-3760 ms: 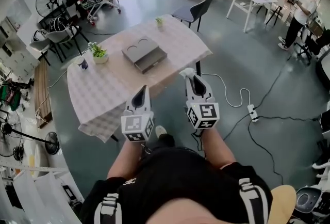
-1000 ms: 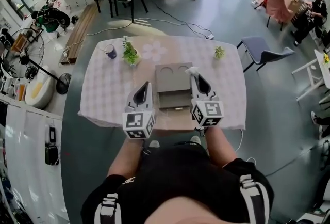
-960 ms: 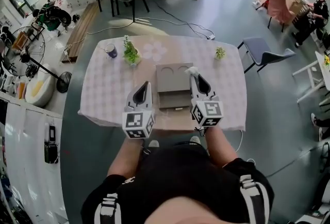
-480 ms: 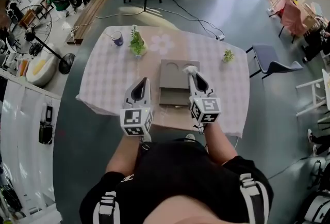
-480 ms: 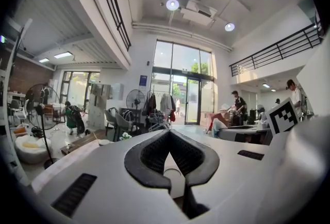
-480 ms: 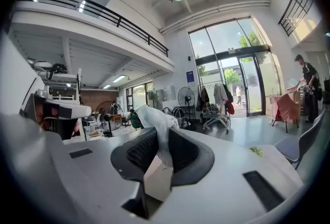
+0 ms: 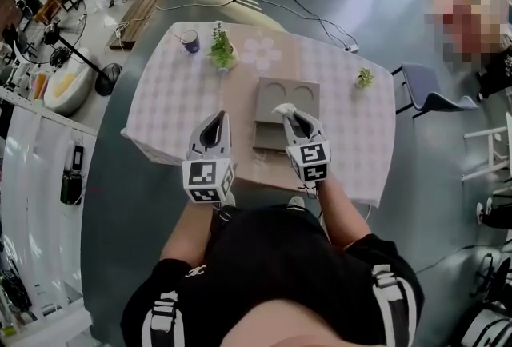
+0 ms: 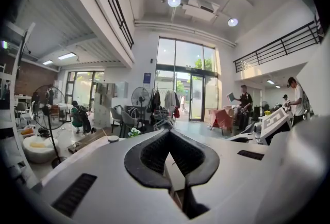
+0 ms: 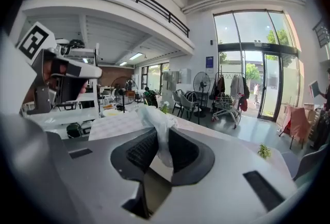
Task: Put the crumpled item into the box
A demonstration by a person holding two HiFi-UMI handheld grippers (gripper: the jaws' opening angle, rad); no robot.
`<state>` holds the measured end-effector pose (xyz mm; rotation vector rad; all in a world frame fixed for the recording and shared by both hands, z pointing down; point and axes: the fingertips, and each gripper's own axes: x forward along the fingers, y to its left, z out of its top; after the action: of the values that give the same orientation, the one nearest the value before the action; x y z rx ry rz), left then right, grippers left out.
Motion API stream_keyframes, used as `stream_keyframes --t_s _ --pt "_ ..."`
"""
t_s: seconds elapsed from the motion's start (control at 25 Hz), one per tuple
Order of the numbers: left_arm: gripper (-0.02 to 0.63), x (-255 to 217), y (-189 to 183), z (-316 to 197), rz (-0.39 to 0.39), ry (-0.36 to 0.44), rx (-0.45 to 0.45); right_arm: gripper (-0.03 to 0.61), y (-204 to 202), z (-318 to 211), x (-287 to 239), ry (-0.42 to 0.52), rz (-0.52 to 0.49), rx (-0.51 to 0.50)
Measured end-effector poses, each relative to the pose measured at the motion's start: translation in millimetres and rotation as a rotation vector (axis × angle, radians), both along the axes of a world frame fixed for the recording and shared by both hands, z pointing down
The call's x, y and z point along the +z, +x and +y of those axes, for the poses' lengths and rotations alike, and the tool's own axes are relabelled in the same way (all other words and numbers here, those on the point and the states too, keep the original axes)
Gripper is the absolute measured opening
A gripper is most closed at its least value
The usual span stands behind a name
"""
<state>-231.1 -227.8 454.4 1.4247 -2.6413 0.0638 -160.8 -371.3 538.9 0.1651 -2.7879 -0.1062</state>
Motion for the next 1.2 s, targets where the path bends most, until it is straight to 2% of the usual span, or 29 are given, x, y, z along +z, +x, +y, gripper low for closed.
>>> stream_keyframes --t_s 0.32,0.68,1.2 --pt "0.003 3 -2 13 0.006 -0.007 -0.009 0.062 6 23 58 0.086 0.171 -0.066" --pt "0.003 9 2 19 0.009 -0.028 -0.002 0.063 21 26 105 0.084 0.309 -0.070" --pt "0.003 6 -3 21 -0.014 -0.055 -0.021 0.063 40 6 168 0.093 0.621 -0.088"
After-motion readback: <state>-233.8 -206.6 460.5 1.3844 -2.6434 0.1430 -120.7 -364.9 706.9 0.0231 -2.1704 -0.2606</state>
